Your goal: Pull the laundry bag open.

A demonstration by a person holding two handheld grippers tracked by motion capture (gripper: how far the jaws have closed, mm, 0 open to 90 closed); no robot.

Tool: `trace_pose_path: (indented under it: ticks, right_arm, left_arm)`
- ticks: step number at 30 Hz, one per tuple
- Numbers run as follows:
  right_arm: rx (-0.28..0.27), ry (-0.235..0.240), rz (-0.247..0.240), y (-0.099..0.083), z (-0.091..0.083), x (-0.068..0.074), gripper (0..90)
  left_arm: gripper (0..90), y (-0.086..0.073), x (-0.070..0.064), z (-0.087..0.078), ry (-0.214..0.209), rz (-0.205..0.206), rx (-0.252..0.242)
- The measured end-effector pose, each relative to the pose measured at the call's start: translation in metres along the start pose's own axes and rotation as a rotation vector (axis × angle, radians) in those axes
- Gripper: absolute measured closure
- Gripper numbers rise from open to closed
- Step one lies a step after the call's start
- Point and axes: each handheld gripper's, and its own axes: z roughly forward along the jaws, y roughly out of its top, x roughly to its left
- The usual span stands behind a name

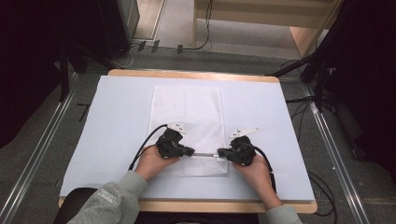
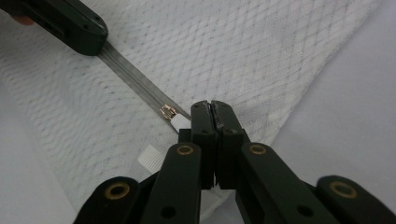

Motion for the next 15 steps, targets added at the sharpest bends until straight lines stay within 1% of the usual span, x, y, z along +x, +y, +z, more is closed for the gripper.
trace_pose_path:
  ticks: [2, 5, 8, 9, 10, 12, 14, 15]
  right_arm:
    - [0.004, 0.004, 0.003, 0.000, 0.000, 0.000, 90.0]
    - [0.011, 0.028, 0.019, -0.001, -0.001, 0.000, 90.0]
    - [0.019, 0.035, 0.017, -0.002, -0.003, 0.002, 90.0]
    - [0.020, 0.039, 0.015, -0.003, -0.003, 0.003, 90.0]
    - [0.020, 0.046, 0.017, -0.003, -0.004, 0.003, 90.0]
    - [0.024, 0.080, 0.028, -0.003, -0.002, 0.005, 90.0]
    - [0.035, 0.073, 0.002, -0.003, 0.000, 0.009, 90.0]
    - [0.035, 0.058, -0.014, -0.003, 0.000, 0.010, 90.0]
  left_arm:
    - [90.0, -0.001, 0.000, 0.003, 0.005, 0.005, 0.016]
    - [90.0, -0.001, -0.001, 0.006, 0.004, 0.006, 0.018]
    - [90.0, -0.002, 0.000, 0.006, 0.001, 0.014, 0.019]
    - [90.0, -0.002, 0.000, 0.006, -0.002, 0.010, 0.017]
    - [90.0, -0.002, 0.000, 0.006, -0.002, 0.008, 0.016]
    - [90.0, -0.002, 0.000, 0.006, -0.003, 0.011, 0.016]
    - [90.0, -0.002, 0.000, 0.006, -0.003, 0.014, 0.016]
    - [90.0, -0.002, 0.000, 0.006, -0.004, 0.016, 0.017]
